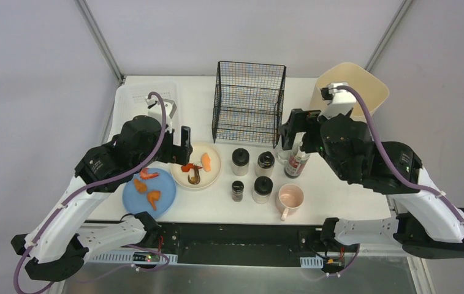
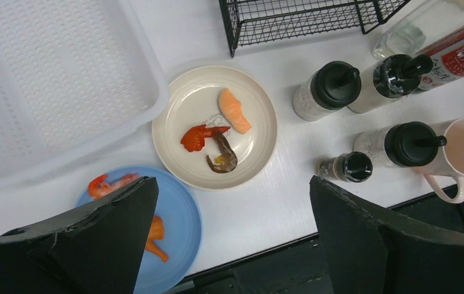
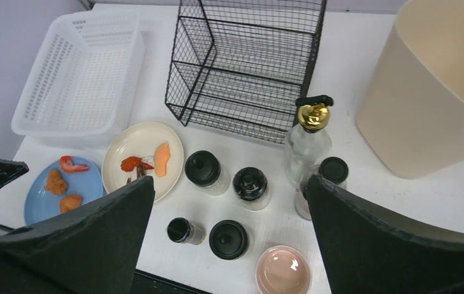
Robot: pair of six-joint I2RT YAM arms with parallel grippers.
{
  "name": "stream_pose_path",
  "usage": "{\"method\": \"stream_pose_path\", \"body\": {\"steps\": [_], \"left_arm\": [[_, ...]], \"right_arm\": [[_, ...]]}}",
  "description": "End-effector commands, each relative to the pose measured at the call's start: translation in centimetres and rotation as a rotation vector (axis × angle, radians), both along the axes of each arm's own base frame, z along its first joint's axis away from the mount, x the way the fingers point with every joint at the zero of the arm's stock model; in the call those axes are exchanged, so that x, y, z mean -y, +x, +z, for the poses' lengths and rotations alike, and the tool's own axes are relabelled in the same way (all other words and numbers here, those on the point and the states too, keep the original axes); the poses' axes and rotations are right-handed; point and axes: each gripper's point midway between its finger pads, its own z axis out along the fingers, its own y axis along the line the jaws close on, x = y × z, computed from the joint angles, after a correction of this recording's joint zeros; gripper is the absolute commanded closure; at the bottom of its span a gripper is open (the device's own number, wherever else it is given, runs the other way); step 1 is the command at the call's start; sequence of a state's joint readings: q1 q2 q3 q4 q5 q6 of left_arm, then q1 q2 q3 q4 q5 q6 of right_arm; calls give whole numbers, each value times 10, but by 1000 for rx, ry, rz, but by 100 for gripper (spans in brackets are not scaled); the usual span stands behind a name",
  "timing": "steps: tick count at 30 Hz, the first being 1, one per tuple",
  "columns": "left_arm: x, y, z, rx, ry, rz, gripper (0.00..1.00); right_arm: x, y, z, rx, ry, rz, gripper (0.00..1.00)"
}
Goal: Clear the kitchen counter
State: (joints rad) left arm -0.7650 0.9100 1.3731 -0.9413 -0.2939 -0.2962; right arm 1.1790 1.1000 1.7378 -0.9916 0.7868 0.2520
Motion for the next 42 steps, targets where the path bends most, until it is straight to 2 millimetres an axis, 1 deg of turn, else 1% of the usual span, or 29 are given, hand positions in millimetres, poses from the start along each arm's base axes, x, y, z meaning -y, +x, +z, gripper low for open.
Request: {"method": "stream_pose_path", "body": {"steps": [1,7,9,14,16,18,20,22,23,26,31,35,38,42], "left_arm": [[-7,4,-3,14,8,46,0],[8,-2,-14,-27,6,-45,0],[12,-5,-15,-33,1,-79,0],[18,-12,-18,-36,-25,-131,0],[19,-14,-18,-32,-35,-141,1],[18,-15,-19,-30,-36,-145,0],[17,-17,-21,-31,-34,-148,0],[18,-18,-23,-36,-35,-155,0],[18,-18,-24,-38,-33,-157,0],[19,-18,-27,-42,-29,-163,1],[21,-19,-29,-43,-33,-173,0],[22,-20,-30,-39,-47,-179,0],[22,-21,-31,-39,-53,-179,0],[20,-22,-32,-33,-56,-177,0]], "right_arm": [[30,4,-9,13,-51,-135,1],[54,9,-29,30,-72,-269,1],[60,13,-39,37,-93,-305,1],[69,21,-66,-20,-103,-338,1],[69,23,-81,-59,-86,-328,1],[68,21,-94,-77,-68,-301,4],[68,21,-107,-87,-64,-293,4],[69,21,-119,-88,-63,-279,5],[67,21,-130,-92,-72,-268,6],[64,23,-146,-79,-69,-245,8],[59,30,-163,-44,-82,-224,9],[51,37,-170,-1,-107,-184,16],[53,42,-176,17,-141,-196,18],[55,50,-177,36,-145,-218,21]]}}
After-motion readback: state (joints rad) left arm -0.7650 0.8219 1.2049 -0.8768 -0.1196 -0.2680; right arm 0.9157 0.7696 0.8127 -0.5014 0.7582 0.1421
